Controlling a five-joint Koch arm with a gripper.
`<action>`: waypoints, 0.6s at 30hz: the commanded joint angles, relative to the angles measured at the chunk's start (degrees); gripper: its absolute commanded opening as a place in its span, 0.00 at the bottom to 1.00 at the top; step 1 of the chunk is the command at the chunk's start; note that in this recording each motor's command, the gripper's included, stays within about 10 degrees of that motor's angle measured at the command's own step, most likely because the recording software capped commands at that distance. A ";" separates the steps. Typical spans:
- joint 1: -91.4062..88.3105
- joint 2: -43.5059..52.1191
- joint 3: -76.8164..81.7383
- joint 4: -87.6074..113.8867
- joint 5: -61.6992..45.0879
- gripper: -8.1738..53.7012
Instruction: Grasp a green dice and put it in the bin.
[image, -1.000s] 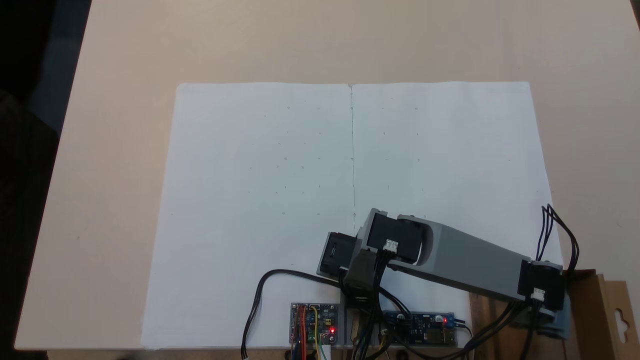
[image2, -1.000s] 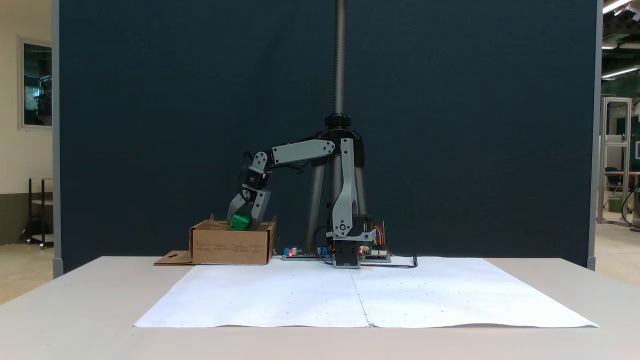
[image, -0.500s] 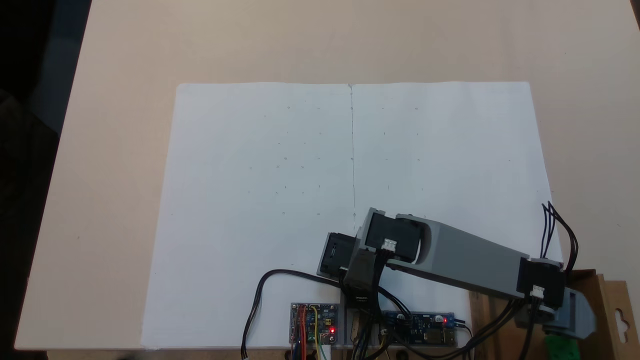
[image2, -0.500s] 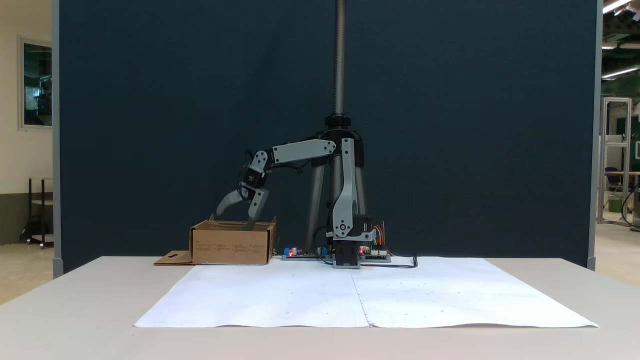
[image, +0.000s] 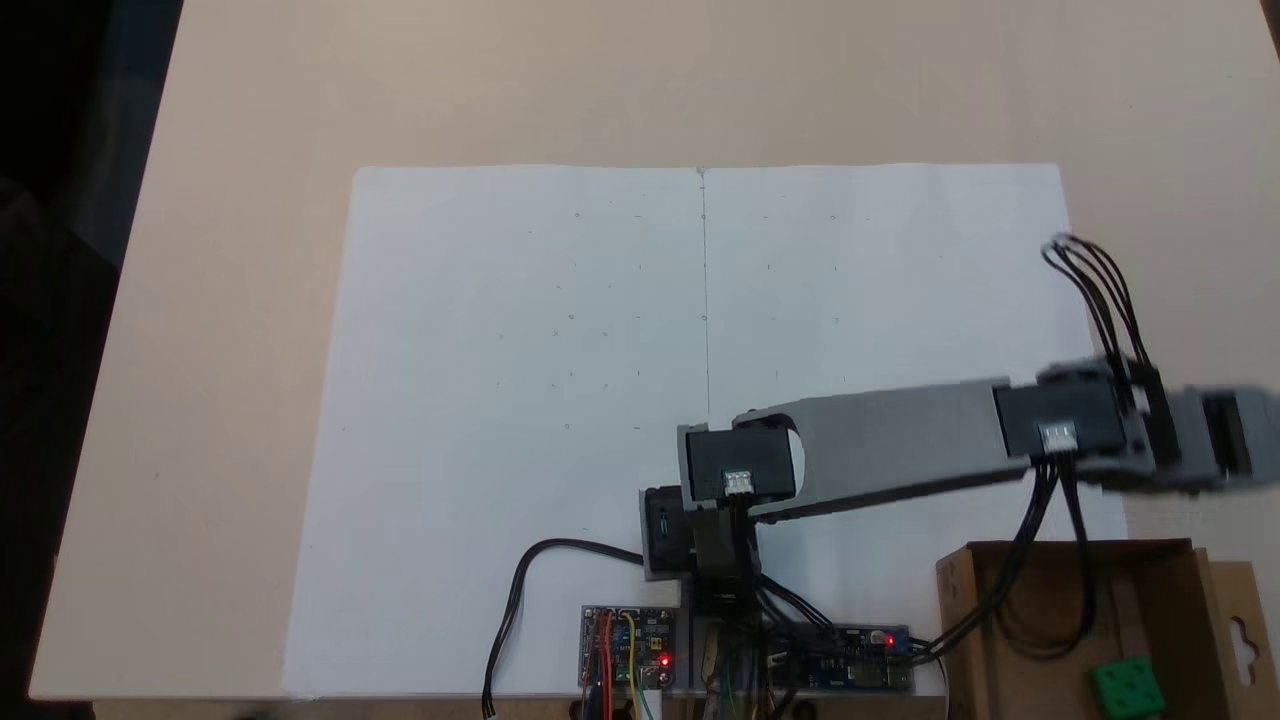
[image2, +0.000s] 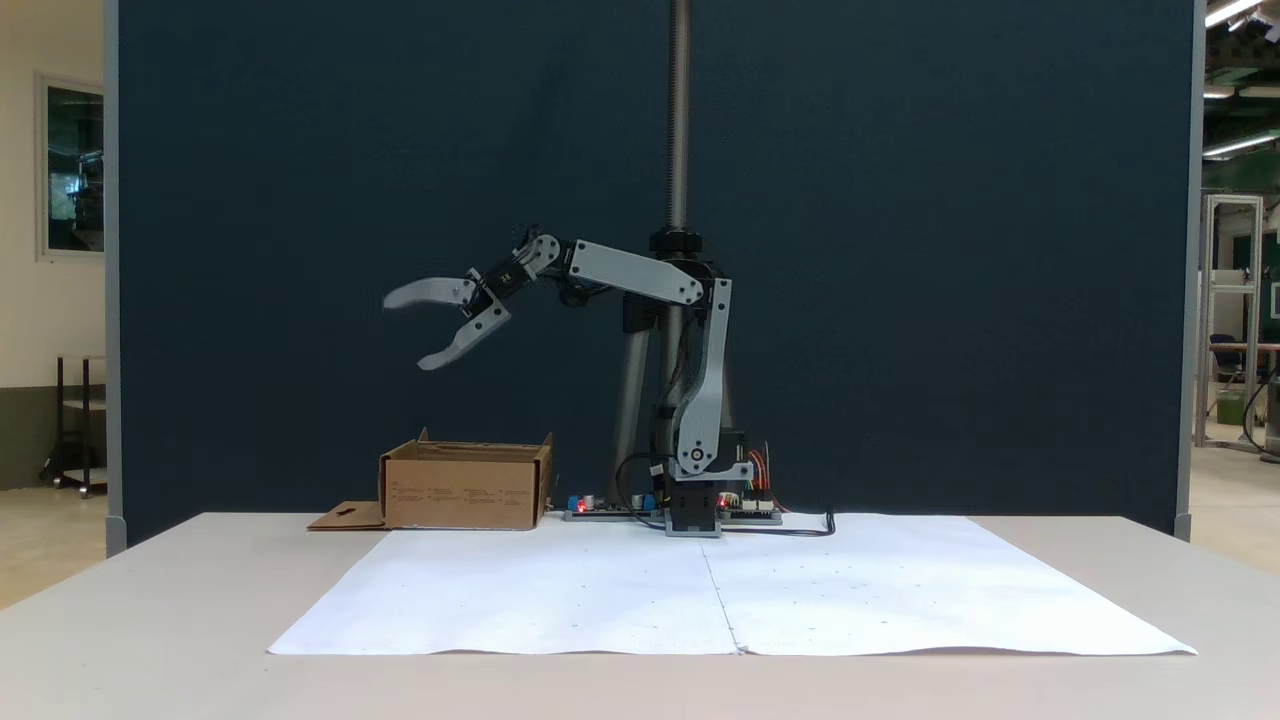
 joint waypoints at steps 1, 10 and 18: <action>-6.77 2.55 -3.25 -6.15 4.04 0.83; -29.88 1.05 -3.16 -6.24 3.96 0.83; -46.05 0.26 -3.08 -6.24 3.69 0.84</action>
